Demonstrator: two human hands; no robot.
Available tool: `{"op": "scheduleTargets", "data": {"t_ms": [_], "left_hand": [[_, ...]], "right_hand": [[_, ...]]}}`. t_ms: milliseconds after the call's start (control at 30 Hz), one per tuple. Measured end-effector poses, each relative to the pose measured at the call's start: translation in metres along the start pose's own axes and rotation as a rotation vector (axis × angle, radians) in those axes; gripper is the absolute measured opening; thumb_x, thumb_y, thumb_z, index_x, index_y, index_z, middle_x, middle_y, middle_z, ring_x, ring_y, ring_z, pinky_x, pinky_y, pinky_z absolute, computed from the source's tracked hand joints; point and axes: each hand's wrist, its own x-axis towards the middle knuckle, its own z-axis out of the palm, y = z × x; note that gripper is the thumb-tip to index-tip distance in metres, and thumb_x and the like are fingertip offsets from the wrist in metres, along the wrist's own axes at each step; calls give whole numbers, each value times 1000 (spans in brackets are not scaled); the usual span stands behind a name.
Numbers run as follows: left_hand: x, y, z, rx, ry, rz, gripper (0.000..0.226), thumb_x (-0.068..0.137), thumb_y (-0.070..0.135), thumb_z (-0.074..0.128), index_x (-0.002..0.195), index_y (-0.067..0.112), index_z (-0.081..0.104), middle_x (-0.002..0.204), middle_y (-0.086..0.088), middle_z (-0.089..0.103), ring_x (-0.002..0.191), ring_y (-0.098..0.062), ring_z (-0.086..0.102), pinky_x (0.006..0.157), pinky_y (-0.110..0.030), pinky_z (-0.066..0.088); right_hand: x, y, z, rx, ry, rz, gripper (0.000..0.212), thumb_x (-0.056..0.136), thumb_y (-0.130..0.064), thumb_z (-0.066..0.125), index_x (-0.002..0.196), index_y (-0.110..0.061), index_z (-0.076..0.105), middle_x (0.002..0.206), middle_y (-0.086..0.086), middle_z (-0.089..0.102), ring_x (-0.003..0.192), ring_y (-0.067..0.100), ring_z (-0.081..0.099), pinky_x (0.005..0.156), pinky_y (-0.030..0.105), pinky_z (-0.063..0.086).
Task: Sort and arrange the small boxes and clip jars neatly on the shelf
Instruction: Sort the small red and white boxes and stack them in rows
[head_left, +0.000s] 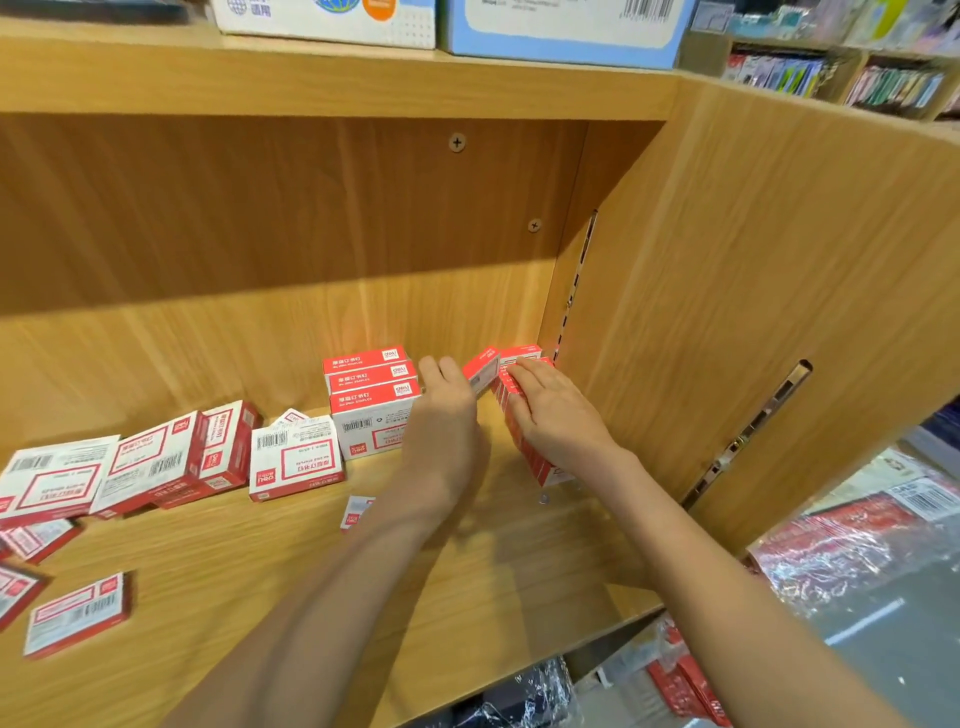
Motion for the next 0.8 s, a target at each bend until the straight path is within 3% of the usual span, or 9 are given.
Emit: {"op": "scheduleTargets", "data": {"t_ms": [67,100,133,200,233,333,633,733,800], "left_hand": [[12,0,6,164,33,32,24,54,-11,59,69,5,49,66,-11,49,39,-12,27,38,-17,12],[17,2,6,144,-29,0,26,57,-11,63,74,4,49,72,-11,51,41,-12,28,37,-17,13],[23,5,6,71,-111,-44,28,64,-11,64,84,2,49,84,-14,51,45,-15,39,38,-18,19],[30,7,13,-1,-218,-144,35,79,-8,57,107,1,39,111,-16,41,75,-30,60,52,-27,34],[32,9,13,-20,-269,-175,38,82,-8,54,112,2,35,116,-15,37,86,-35,60,59,-31,36],[38,10,13,-50,-330,-202,43,81,-9,54,116,4,32,118,-16,33,95,-40,58,66,-35,39],[46,1,19,-65,-361,-87,43,81,-7,55,117,7,37,115,-13,36,93,-38,56,66,-34,36],[41,-2,23,-75,-303,-43,39,80,-6,56,114,5,40,110,-13,39,83,-37,56,63,-36,40],[37,-5,28,-95,-204,59,29,80,-8,57,104,2,46,99,-16,44,67,-37,56,53,-41,46]], "right_hand": [[1,0,1,-3,13,2,46,100,-28,27,143,-12,28,151,5,27,140,17,18,115,28,6],[1,0,1,-4,15,4,46,99,-28,27,143,-12,28,151,5,27,140,17,18,115,27,6],[1,0,1,-4,16,7,46,99,-28,28,143,-12,28,151,5,27,140,17,17,114,27,5],[1,0,2,-2,14,15,47,99,-28,29,143,-13,28,151,5,26,141,18,17,115,27,5],[1,0,2,-4,15,17,47,99,-28,29,143,-13,27,151,4,26,141,18,17,115,28,5],[0,1,4,-9,40,10,46,99,-26,30,143,-14,28,150,3,27,140,18,19,115,28,7],[1,2,9,-2,102,1,46,98,-27,35,142,-12,31,148,5,33,139,21,24,116,30,12],[-3,1,9,42,163,2,51,97,-26,39,142,-5,27,145,12,37,136,24,30,113,30,17],[-5,-1,8,39,174,16,55,96,-29,37,142,-1,23,144,17,37,135,25,32,113,31,21]]}}
